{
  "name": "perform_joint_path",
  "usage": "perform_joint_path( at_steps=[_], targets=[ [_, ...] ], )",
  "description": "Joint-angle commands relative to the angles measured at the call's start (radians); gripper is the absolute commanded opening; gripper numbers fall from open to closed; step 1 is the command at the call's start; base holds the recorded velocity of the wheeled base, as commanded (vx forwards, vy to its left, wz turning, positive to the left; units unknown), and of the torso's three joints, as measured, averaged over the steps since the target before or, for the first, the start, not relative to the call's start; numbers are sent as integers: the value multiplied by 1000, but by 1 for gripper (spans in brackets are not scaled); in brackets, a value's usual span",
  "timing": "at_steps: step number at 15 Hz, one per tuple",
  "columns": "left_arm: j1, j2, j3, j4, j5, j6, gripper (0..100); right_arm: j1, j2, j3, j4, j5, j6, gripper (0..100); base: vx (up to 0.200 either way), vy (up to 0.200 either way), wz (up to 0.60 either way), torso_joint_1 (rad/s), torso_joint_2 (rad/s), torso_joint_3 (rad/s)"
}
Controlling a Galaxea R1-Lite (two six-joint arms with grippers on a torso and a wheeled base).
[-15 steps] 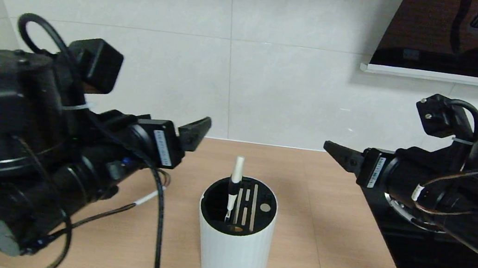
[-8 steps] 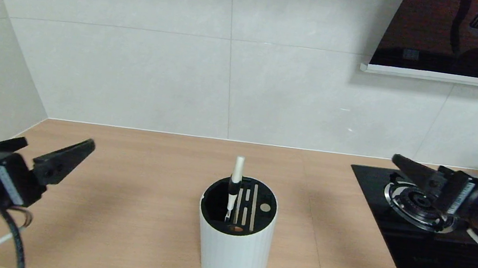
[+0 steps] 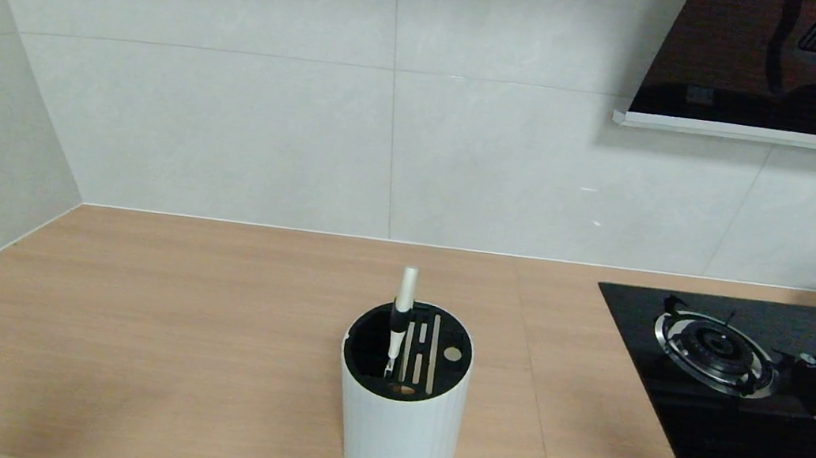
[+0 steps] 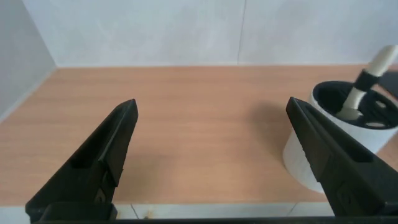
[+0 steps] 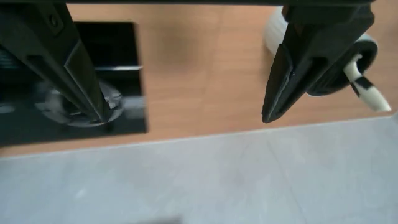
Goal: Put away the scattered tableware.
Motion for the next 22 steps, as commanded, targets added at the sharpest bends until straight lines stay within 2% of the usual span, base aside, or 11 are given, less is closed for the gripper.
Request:
perform_joint_path(
  at_steps=[1, 4, 7, 9, 11, 14, 15, 18, 20, 22],
  targets=[
    [108, -228, 1, 51, -88, 13, 100, -122, -384, 23, 151, 6, -108, 100, 0, 0, 0, 0, 0, 0],
    [148, -313, 4, 97, -106, 13, 100, -141, -491, 37, 220, -8, -186, 100, 0, 0, 0, 0, 0, 0],
    [205, -403, 54, 127, -124, 25, 100, -257, -535, 51, 226, 8, -171, 100, 0, 0, 0, 0, 0, 0],
    [208, -405, 72, 126, -124, 18, 100, -285, -589, 94, 242, 34, -171, 100, 0, 0, 0, 0, 0, 0],
    [208, -405, 104, 127, -135, 18, 100, -285, -591, 194, 237, 37, -160, 100, 0, 0, 0, 0, 0, 0],
    [208, -405, 219, 123, -220, 21, 100, -285, -591, 347, 200, 48, -144, 100, 0, 0, 0, 0, 0, 0],
    [208, -405, 254, 118, -229, 21, 100, -285, -591, 387, 173, 51, -130, 100, 0, 0, 0, 0, 0, 0],
    [206, -405, 374, 38, -275, 19, 100, -285, -591, 387, 203, 129, -116, 100, 0, 0, 0, 0, 0, 0],
    [208, -405, 379, 18, -307, 16, 100, -285, -591, 387, 251, 160, -117, 100, 0, 0, 0, 0, 0, 0],
    [208, -405, 380, 18, -289, 18, 100, -285, -591, 387, 338, 196, -117, 100, 0, 0, 0, 0, 0, 0]
  ],
)
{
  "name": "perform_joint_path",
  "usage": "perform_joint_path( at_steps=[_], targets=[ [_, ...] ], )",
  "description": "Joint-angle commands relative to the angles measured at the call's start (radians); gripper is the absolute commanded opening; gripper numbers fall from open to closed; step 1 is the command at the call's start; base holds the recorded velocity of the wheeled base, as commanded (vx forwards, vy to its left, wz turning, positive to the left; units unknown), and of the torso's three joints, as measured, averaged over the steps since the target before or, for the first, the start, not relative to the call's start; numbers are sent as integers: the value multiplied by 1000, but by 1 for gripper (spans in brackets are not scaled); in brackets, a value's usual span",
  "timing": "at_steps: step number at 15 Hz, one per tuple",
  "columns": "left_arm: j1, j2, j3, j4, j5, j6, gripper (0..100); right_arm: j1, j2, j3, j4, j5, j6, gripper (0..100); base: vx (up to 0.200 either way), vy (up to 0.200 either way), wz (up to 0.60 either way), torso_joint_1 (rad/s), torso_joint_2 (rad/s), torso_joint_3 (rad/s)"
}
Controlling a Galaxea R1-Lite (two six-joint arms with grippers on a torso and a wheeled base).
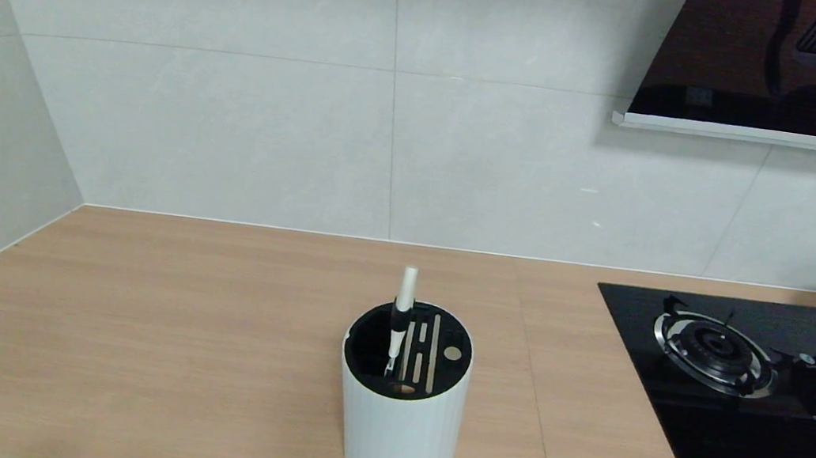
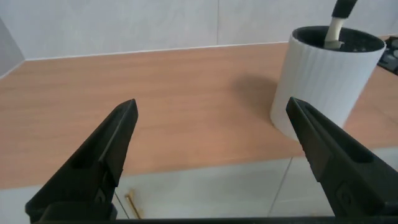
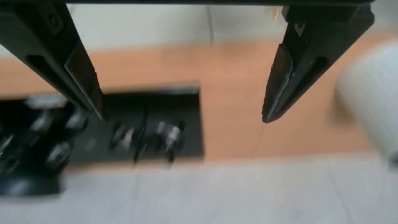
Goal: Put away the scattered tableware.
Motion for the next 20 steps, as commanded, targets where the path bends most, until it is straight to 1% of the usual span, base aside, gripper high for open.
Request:
perform_joint_path(
  at_steps=[1, 2, 3, 5, 6, 7, 8, 9, 10, 11, 12, 13, 14, 20],
  targets=[
    [-2, 2, 6, 0, 53, 3, 100, 0, 1, 2, 14, 10, 0, 100, 0, 0, 0, 0, 0, 0],
    [-2, 2, 6, -2, 90, 1, 100, 0, 1, 2, 10, 14, 0, 100, 0, 0, 0, 0, 0, 0],
    [0, 2, 6, -2, 92, 1, 100, 0, 1, 2, 10, 14, 0, 100, 0, 0, 0, 0, 0, 0],
    [3, 23, 6, -2, 99, -17, 100, 0, 1, 2, 10, 15, 0, 100, 0, 0, 0, 0, 0, 0],
    [9, 11, 14, -5, 153, 20, 100, 0, 1, 2, 11, 15, -2, 100, 0, 0, 0, 0, 0, 0],
    [9, 6, 14, -5, 228, 40, 100, 0, 1, 2, 10, 15, -2, 100, 0, 0, 0, 0, 0, 0],
    [8, 8, 12, 0, 234, 35, 100, 0, 1, 2, 10, 15, -2, 100, 0, 0, 0, 0, 0, 0],
    [-15, 37, 15, 26, 93, 5, 100, 0, 1, 2, 11, 15, -2, 100, 0, 0, 0, 0, 0, 0],
    [-21, 51, 14, 29, 78, 1, 100, 0, 1, 2, 11, 15, -2, 100, 0, 0, 0, 0, 0, 0],
    [-29, 60, 15, 24, 90, 1, 100, 0, 1, 2, 11, 15, -2, 100, 0, 0, 0, 0, 0, 0],
    [-26, 57, 14, 24, 90, 1, 100, 0, 1, 2, 11, 15, -2, 100, 0, 0, 0, 0, 0, 0],
    [-14, 32, 15, 24, 90, 3, 100, 0, 1, 2, 10, 15, -2, 100, 0, 0, 0, 0, 0, 0],
    [2, 2, 15, 26, 93, -5, 100, 0, 1, 2, 11, 17, -2, 100, 0, 0, 0, 0, 0, 0],
    [2, 2, 15, 26, 92, -3, 100, 0, 1, 2, 11, 17, -2, 100, 0, 0, 0, 0, 0, 0]
  ],
)
